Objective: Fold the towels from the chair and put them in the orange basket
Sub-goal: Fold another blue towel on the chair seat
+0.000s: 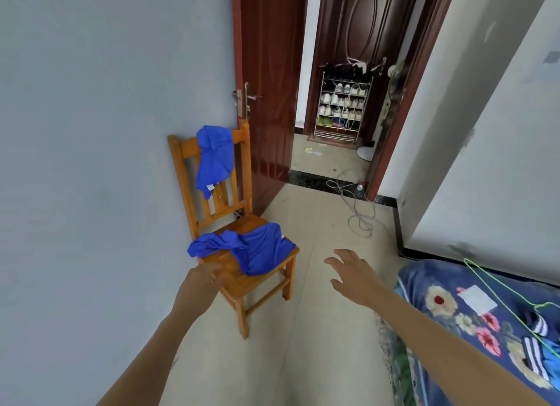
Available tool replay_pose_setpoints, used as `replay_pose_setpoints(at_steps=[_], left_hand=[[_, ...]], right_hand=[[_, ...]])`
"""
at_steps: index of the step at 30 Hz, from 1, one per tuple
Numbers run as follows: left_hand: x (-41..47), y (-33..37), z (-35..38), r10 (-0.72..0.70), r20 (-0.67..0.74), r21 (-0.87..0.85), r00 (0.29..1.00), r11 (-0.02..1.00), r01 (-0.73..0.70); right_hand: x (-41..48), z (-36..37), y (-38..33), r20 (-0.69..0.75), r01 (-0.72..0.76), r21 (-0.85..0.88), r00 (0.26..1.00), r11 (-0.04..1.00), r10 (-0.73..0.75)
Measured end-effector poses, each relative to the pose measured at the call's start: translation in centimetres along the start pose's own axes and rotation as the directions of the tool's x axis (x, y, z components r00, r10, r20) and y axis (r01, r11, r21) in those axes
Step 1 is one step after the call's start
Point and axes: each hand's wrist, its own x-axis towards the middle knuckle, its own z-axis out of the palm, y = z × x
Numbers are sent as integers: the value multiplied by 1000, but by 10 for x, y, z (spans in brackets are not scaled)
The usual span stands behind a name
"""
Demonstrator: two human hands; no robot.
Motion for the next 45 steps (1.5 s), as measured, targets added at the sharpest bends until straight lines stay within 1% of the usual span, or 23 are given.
replay_pose_setpoints(at_steps=[3,6,7,10,14,16,20,23,26,28,32,34,37,41,45], left_hand=[[23,25,17,3,16,48,1000,999,-3],[41,47,37,17,-20,26,1000,1000,-17],[44,50,44,15,-12,33,1000,999,-15],[50,50,61,-26,30,43,999,999,25],[75,38,65,-77,8,55,997,996,77],[94,29,64,-120,9,64,993,991,120],[132,9,65,-207,-12,42,978,977,207],[170,-11,66,-275,21,17,961,961,275],[203,-21,74,-317,65,-27,946,947,319],[224,-25,77,-347,83,-51,934,935,351],[264,-40,81,-375,87,-106,923,918,383],[270,-50,88,-408,113,-108,906,901,419],[271,-64,102,-448,107,-106,888,883,458],[270,-79,129,-511,164,-66,844,848,526],[266,-86,159,-538,212,-40,816,829,557]], right_hand=[[29,-5,24,2,33,-5,999,999,-33],[59,-5,43,31,73,2,997,997,-73],[66,-4,46,31,87,3,996,996,-87],[87,0,51,44,133,39,990,990,-135],[120,3,55,43,189,63,981,980,-191],[142,6,56,66,196,70,977,978,-200],[190,11,54,118,201,68,971,977,-208],[232,9,53,138,198,69,969,978,-206],[265,4,61,173,190,8,967,982,-189],[290,0,68,179,170,-14,970,985,-164],[331,2,75,187,96,13,978,995,-96],[342,13,73,245,91,7,965,996,-90],[356,35,65,334,138,-28,935,990,-121],[379,62,53,421,180,-34,895,983,-149],[396,94,43,472,254,-1,853,967,-223]])
